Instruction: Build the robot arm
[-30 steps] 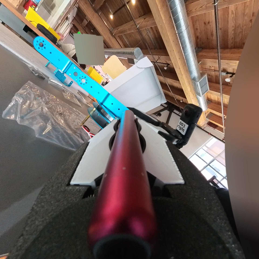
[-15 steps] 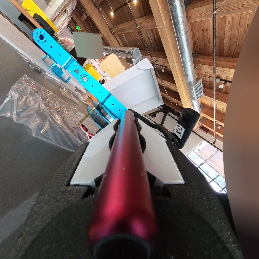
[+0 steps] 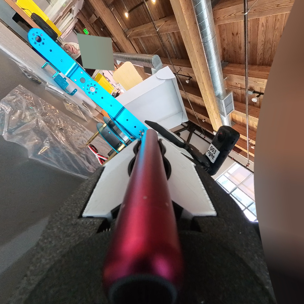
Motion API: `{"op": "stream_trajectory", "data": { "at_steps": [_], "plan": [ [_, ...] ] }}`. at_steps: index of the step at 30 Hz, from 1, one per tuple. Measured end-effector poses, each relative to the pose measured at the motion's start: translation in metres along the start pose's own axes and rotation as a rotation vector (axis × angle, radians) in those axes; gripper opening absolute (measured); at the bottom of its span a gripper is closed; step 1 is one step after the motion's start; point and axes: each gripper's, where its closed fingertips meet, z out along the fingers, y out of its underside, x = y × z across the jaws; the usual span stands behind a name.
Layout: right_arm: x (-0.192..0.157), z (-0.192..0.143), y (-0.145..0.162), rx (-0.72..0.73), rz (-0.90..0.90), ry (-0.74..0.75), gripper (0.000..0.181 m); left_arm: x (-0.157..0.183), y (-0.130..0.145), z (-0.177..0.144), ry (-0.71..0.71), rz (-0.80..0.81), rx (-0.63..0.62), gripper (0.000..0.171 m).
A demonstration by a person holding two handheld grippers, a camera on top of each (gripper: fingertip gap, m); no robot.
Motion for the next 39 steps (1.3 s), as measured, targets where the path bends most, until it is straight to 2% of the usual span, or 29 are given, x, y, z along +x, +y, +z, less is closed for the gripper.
{"op": "stream_trajectory", "data": {
  "at_steps": [2,4,5,10,19,30,34,39],
  "plan": [
    [-0.001,0.0,-0.001,0.007,0.006,0.0,0.062,0.002,0.0,0.0,0.005,-0.003,0.0,0.022],
    [-0.001,0.001,0.0,0.002,-0.001,0.004,0.067,0.004,-0.001,-0.001,0.015,-0.016,0.001,0.02],
    [-0.001,0.001,0.0,0.002,-0.006,0.008,0.062,0.005,-0.001,-0.002,0.022,-0.028,0.004,0.022],
    [-0.001,0.001,-0.002,0.008,-0.005,0.012,0.066,0.012,-0.001,-0.003,0.045,-0.035,-0.003,0.022],
    [0.0,0.0,-0.002,0.011,0.01,0.004,0.06,0.013,0.005,-0.001,0.048,-0.034,-0.018,0.021],
    [-0.004,-0.001,-0.006,0.046,0.009,-0.021,0.065,0.012,0.0,-0.003,0.056,-0.054,-0.009,0.021],
    [-0.009,0.0,-0.008,0.076,-0.037,-0.019,0.069,0.015,0.001,-0.003,0.078,-0.081,-0.012,0.022],
    [-0.005,-0.003,-0.015,0.125,-0.194,0.084,0.066,0.015,0.001,-0.003,0.089,-0.105,-0.012,0.021]
  ]
}}
